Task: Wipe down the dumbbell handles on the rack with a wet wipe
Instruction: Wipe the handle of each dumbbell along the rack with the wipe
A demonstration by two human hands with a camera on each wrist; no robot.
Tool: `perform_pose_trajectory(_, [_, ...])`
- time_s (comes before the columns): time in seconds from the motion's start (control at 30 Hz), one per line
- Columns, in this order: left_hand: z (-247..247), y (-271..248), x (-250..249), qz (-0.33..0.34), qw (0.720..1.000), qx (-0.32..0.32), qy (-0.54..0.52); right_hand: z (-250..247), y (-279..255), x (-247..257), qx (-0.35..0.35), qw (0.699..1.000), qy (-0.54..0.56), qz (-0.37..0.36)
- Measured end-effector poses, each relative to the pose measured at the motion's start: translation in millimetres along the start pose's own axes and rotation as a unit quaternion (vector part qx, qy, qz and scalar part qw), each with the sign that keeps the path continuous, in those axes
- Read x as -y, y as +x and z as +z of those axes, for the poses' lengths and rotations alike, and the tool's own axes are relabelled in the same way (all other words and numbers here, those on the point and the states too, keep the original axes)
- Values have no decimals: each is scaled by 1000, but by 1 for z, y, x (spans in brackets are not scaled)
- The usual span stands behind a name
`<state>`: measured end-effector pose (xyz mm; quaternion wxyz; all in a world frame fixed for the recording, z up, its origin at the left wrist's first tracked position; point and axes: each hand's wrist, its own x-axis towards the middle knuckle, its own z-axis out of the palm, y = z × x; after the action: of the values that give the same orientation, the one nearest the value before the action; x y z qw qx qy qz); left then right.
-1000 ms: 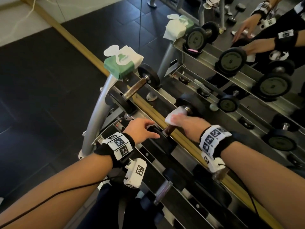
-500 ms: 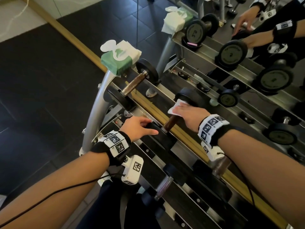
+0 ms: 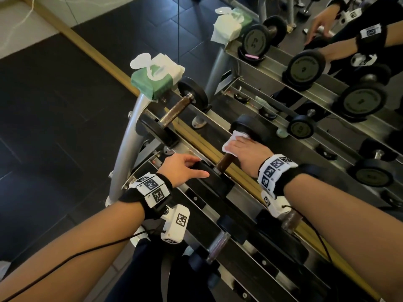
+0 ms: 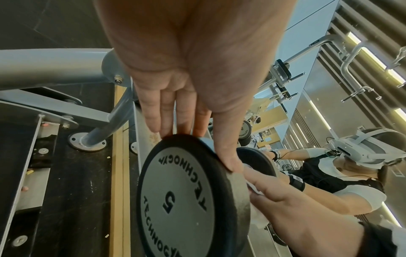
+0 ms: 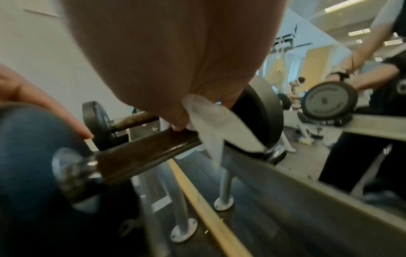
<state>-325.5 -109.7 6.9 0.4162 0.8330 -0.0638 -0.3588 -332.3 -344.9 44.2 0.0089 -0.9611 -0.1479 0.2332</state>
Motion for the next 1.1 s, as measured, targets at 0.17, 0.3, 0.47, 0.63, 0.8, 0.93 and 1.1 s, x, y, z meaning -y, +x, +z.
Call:
perform_pose_trajectory(0.17, [-1, 4, -1, 6, 1000, -3, 12, 42, -19, 21, 59, 995, -14, -82])
perform_pose_trajectory(0.3, [-2, 6, 0, 0, 1000, 1, 12, 33, -16, -1, 37, 997, 20, -63])
perform_pose_trajectory(0.47, [-3, 6, -2, -4, 1000, 7, 12, 19, -8, -18, 13, 990, 127, 64])
perform_pose_trajectory(0.63, [-3, 5, -5, -1, 1000, -2, 13, 44, -22, 28, 31, 997, 34, -66])
perform_pose_trajectory(0.8, [-5, 5, -6, -1, 1000, 8, 26, 19, -25, -4, 25, 996, 66, -46])
perform_pose_trajectory(0.93, [-5, 4, -7, -3, 1000, 10, 20, 9, -24, -17, 23, 996, 81, 37])
perform_pose_trajectory(1.1, [-5, 5, -7, 5, 1000, 5, 24, 42, -46, 20, 20, 994, 87, -67])
